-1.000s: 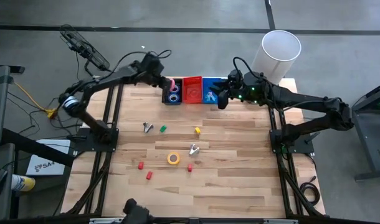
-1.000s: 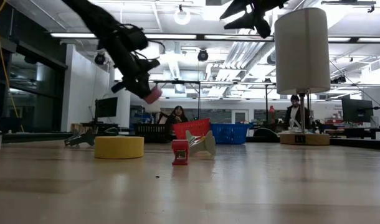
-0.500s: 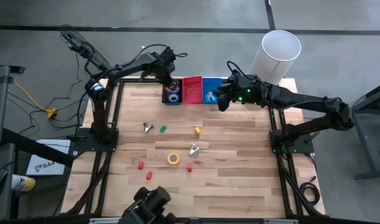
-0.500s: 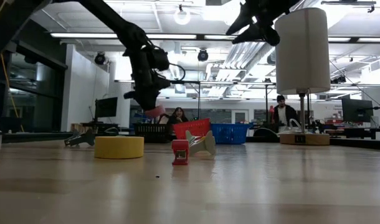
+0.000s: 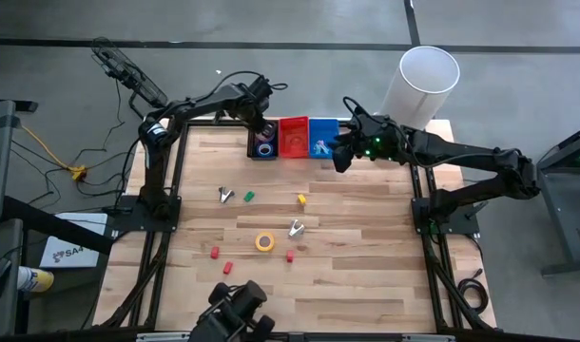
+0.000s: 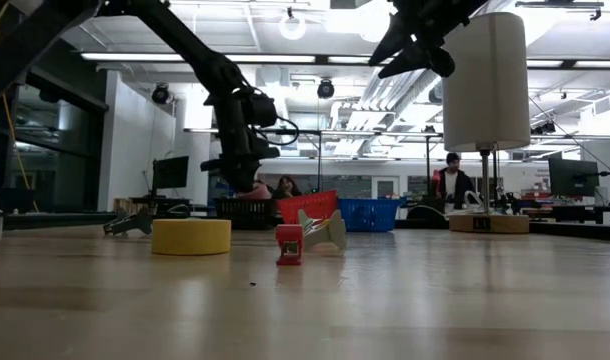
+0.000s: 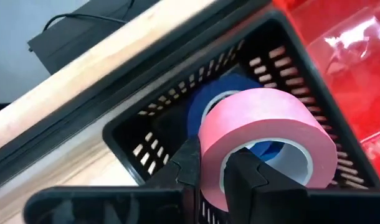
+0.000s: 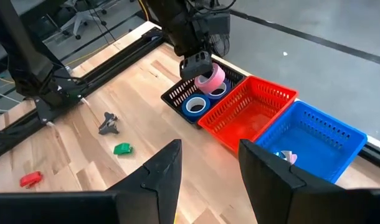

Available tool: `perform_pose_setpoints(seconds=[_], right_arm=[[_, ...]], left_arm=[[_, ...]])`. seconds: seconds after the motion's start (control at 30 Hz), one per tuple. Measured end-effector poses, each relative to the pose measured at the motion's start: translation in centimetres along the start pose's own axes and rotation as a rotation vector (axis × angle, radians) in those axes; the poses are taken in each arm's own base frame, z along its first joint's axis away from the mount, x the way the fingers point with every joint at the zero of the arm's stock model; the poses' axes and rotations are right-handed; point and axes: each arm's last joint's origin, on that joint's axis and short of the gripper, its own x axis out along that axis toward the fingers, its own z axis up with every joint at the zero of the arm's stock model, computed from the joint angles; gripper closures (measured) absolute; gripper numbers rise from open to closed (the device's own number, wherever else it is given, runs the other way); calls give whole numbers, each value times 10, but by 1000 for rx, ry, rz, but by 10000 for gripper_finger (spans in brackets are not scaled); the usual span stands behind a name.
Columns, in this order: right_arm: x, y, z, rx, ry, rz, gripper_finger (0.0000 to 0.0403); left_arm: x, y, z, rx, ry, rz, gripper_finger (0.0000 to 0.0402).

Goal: Pick and place Stapler, Stapler remover, tape
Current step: Put the pink tape into the black bin

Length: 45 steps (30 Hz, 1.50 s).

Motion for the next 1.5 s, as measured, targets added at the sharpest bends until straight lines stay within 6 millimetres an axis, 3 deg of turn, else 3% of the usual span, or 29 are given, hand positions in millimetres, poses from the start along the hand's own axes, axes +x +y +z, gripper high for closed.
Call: perform_pose_setpoints(seconds=[1.5], right_arm=[[0, 0, 0, -94, -2, -11, 254]], left_arm=[[15, 9, 3, -108, 18, -50, 367]])
